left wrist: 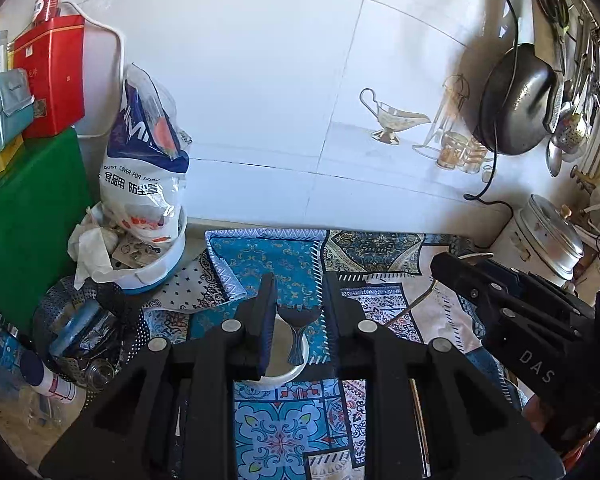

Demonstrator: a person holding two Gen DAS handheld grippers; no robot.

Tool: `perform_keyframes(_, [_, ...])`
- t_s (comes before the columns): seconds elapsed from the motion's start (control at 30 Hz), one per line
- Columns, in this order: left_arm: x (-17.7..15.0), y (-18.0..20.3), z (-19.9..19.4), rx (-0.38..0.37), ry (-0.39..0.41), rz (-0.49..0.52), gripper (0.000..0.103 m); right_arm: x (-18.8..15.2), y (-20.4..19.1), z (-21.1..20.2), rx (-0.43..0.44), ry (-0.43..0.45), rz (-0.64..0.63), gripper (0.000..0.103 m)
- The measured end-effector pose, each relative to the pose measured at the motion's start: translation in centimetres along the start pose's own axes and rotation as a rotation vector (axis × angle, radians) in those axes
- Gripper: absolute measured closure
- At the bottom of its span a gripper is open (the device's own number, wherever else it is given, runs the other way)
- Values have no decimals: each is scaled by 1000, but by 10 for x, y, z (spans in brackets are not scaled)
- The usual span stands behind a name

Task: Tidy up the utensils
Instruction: 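Carry the fork and spoon over the white cup with both tools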

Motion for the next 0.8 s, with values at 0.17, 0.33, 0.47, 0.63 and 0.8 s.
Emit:
perform_keyframes(0.17, [-2, -18, 16, 0, -24, -23, 81, 1, -15, 18, 14, -33, -15, 73])
perform_keyframes(0.33, [-9, -31, 34, 2, -64, -37, 81, 0, -25, 39, 25, -66, -4, 73])
perform_keyframes(0.47, [-18, -44, 48, 2, -103, -52, 82, 1, -30, 49, 12, -62, -5, 73])
perform_keyframes(0.63, [-25, -54, 60, 1, -139, -71, 81, 8, -33, 52, 8, -65, -1, 73])
perform_keyframes(0.8, [-24, -56, 61, 9, -135, -53, 81, 17, -41, 44, 30, -33, -4, 73])
Point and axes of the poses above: each gripper's, at about its wrist camera, not at the fingertips, and z roughly the way its jaws point, y to its right, x to its top, the point moved 7 cm from there along z, roughly the way its jaws point, and after that the axes turned 1 degree about -z, right-handed, at the moved point
